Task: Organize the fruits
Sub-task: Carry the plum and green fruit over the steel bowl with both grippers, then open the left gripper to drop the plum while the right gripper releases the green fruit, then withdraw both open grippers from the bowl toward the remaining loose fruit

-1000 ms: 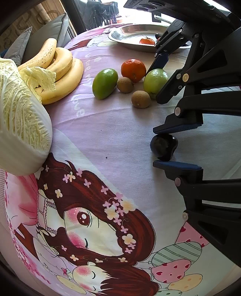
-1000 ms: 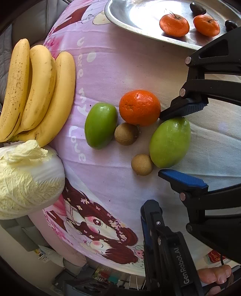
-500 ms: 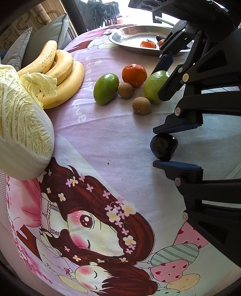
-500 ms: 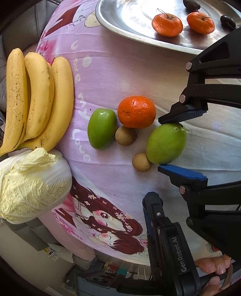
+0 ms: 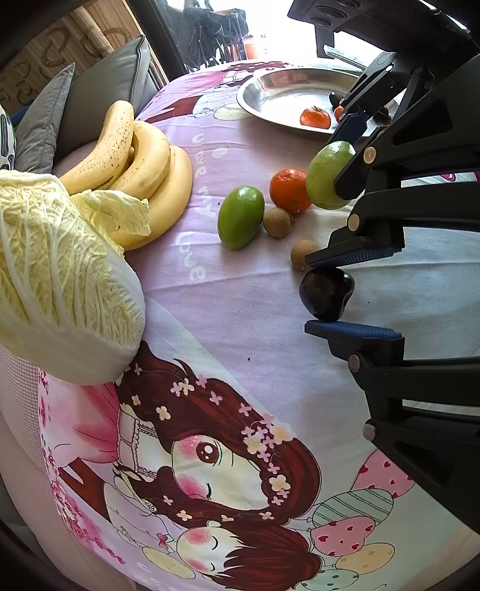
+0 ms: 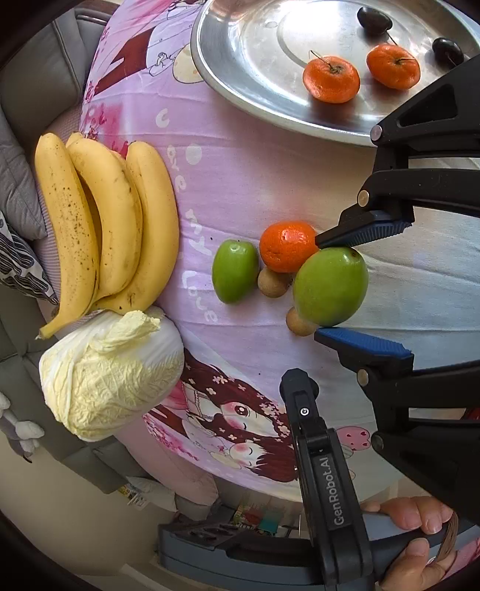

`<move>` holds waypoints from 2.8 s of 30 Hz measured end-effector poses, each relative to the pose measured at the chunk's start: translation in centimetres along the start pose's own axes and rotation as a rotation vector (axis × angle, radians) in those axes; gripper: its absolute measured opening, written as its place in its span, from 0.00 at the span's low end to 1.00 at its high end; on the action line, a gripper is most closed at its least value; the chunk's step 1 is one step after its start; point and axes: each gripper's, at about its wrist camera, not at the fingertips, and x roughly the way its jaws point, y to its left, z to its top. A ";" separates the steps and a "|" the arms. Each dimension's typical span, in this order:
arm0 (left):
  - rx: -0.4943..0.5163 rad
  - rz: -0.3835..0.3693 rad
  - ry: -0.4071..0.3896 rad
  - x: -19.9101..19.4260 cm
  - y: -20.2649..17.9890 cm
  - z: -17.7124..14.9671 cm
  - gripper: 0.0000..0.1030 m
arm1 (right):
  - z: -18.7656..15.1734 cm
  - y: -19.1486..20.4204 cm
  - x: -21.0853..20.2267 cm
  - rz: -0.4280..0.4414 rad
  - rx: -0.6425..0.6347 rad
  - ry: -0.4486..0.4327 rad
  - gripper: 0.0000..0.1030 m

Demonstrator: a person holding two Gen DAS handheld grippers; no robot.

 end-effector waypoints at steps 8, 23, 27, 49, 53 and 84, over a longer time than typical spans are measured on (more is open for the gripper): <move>0.030 -0.027 0.038 0.9 -3.6 1.4 0.29 | 0.5 -3.8 -2.5 -0.043 0.108 -0.052 0.45; 0.217 -0.052 0.103 2.6 -13.9 2.0 0.29 | 0.3 -10.5 -7.6 -0.146 0.288 -0.172 0.45; 0.262 -0.055 0.130 3.4 -16.6 1.9 0.29 | -0.4 -12.7 -8.6 -0.181 0.343 -0.193 0.45; 0.335 -0.018 0.179 8.3 -24.8 2.0 0.29 | -2.4 -19.3 -8.6 -0.252 0.525 -0.169 0.45; 0.333 -0.013 0.196 8.8 -24.6 2.0 0.29 | -2.4 -19.5 -8.6 -0.264 0.530 -0.167 0.45; 0.266 0.047 0.104 3.7 -19.3 1.7 0.74 | -2.2 -18.4 -9.9 -0.392 0.488 -0.118 0.81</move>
